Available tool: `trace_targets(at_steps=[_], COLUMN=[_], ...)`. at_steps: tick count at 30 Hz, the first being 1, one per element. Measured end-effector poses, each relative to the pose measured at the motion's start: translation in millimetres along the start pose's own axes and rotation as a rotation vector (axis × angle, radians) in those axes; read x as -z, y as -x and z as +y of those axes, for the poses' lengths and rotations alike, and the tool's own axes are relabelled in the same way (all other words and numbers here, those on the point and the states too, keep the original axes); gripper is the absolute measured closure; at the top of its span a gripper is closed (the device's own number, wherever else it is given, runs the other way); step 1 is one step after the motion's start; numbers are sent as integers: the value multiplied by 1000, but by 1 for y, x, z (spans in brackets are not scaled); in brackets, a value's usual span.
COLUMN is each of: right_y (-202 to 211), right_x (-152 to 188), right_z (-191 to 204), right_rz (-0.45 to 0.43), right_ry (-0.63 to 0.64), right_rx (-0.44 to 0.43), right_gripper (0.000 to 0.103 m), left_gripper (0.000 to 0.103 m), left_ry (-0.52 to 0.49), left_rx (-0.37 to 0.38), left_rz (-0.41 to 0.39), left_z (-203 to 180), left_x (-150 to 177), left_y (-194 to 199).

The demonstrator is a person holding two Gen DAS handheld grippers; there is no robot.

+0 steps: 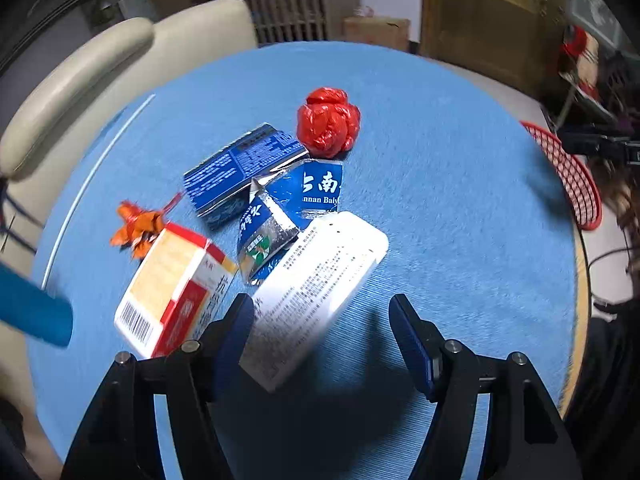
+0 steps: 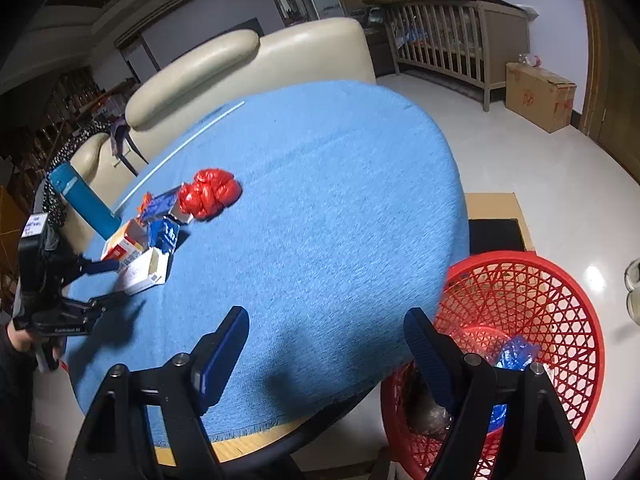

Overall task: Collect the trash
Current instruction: 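Move both tools back over the table toward the remaining packets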

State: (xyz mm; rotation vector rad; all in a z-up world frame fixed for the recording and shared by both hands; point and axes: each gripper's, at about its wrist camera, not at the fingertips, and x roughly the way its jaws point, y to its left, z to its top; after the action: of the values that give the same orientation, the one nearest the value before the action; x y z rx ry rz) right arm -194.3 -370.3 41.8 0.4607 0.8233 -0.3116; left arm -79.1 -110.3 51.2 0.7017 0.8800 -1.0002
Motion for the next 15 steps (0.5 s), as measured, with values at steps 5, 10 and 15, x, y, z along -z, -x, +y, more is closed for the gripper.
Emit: trace_targets(at_steps=[5, 10, 15], right_y=[-12, -20, -31], right_x=[-4, -8, -11], right_z=[7, 13, 24], right_rz=[23, 34, 43], right_ry=[7, 12, 21], right_rx=[0, -15, -39], right_gripper=[21, 21, 21], left_gripper=[32, 35, 48], left_ry=[-33, 20, 90], left_rx=[19, 62, 50], left_rz=[56, 86, 72], left_z=[17, 27, 16], left_x=[-6, -4, 3], left_y=[-21, -30, -25])
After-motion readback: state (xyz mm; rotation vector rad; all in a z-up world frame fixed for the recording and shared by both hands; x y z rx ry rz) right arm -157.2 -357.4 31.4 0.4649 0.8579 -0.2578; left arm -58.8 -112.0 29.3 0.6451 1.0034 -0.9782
